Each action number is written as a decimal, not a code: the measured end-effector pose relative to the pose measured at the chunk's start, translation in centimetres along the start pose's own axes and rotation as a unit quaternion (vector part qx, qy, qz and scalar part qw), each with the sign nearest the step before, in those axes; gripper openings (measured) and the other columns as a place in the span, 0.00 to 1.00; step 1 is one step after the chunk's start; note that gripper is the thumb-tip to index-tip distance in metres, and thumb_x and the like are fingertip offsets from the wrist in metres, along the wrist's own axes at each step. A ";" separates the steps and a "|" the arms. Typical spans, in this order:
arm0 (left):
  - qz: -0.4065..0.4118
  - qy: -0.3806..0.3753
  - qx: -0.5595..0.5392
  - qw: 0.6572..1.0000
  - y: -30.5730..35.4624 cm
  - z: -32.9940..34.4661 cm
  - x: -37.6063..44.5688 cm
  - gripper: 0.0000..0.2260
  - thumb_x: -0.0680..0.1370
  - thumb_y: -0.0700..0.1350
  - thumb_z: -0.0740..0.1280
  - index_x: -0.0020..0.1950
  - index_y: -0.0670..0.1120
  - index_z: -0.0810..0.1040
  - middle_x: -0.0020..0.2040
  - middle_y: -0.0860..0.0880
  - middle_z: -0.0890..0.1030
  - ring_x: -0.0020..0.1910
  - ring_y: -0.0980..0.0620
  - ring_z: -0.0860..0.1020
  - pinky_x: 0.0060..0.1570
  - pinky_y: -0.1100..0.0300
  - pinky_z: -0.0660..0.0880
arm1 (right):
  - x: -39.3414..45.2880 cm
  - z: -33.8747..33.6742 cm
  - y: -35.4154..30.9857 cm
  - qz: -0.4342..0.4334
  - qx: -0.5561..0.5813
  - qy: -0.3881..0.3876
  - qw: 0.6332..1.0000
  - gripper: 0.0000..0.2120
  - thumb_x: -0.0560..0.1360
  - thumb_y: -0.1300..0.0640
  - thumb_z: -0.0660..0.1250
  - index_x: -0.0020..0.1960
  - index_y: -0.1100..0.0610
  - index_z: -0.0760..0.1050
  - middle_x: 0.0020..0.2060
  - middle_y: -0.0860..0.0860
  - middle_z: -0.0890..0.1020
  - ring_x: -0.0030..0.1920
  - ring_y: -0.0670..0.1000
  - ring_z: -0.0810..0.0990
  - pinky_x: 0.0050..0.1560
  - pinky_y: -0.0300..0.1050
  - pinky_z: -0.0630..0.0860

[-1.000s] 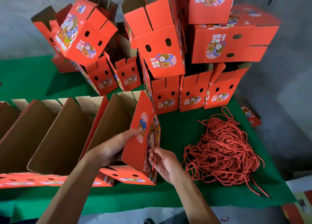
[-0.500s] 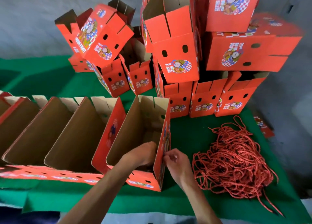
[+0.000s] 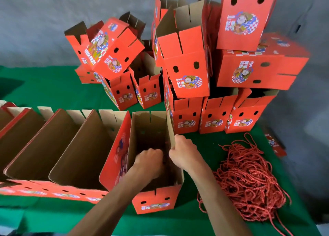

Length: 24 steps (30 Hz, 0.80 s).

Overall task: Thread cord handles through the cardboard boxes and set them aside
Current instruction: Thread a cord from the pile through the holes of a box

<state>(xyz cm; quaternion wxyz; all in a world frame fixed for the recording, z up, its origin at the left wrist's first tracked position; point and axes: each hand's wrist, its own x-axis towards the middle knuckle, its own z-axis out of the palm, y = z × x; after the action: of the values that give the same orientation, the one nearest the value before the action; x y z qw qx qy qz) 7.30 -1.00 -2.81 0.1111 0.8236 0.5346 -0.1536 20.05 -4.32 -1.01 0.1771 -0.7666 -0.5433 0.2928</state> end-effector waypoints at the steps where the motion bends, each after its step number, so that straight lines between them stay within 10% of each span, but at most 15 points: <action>1: 0.008 0.006 0.006 1.000 -0.2 -0.4 -0.3 0.14 0.82 0.52 0.63 0.64 0.46 0.76 0.62 0.44 0.81 0.62 0.40 0.80 0.59 0.47 0.77 | 0.3 -0.7 -0.4 -0.002 -0.035 0.012 0.999 0.11 0.81 0.57 0.63 0.63 0.56 0.72 0.59 0.57 0.78 0.59 0.62 0.78 0.51 0.52 0.73; 10: 0.161 -0.029 -0.037 0.986 0.4 -3.7 -2.5 0.35 0.70 0.79 0.58 0.61 0.55 0.79 0.56 0.52 0.84 0.53 0.47 0.82 0.55 0.49 0.79 | 5.9 -4.5 -1.3 -0.146 -0.204 0.115 0.961 0.12 0.79 0.61 0.65 0.57 0.48 0.82 0.51 0.51 0.85 0.55 0.57 0.82 0.55 0.51 0.73; 17: 0.160 0.101 0.018 0.982 2.0 -2.2 -0.3 0.17 0.85 0.55 0.56 0.61 0.47 0.79 0.55 0.45 0.84 0.52 0.41 0.83 0.54 0.46 0.80 | 6.9 -4.4 2.6 -0.245 -0.029 0.241 0.939 0.12 0.82 0.57 0.65 0.64 0.51 0.81 0.63 0.45 0.81 0.66 0.47 0.75 0.73 0.45 0.65; 24: 0.120 0.030 -0.123 0.985 2.3 -3.0 1.3 0.08 0.82 0.53 0.63 0.48 0.50 0.70 0.39 0.57 0.72 0.35 0.57 0.74 0.30 0.64 0.70 | 6.0 -3.3 11.2 -0.035 0.116 0.314 0.942 0.09 0.83 0.62 0.63 0.59 0.58 0.81 0.56 0.53 0.83 0.57 0.54 0.81 0.59 0.49 0.78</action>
<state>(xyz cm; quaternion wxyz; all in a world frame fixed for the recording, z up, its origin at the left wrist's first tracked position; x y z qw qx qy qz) 10.31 0.21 -0.50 0.2132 0.8658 0.4502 -0.0470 31.77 -2.41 -6.63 0.4369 -0.7742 -0.4486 0.0917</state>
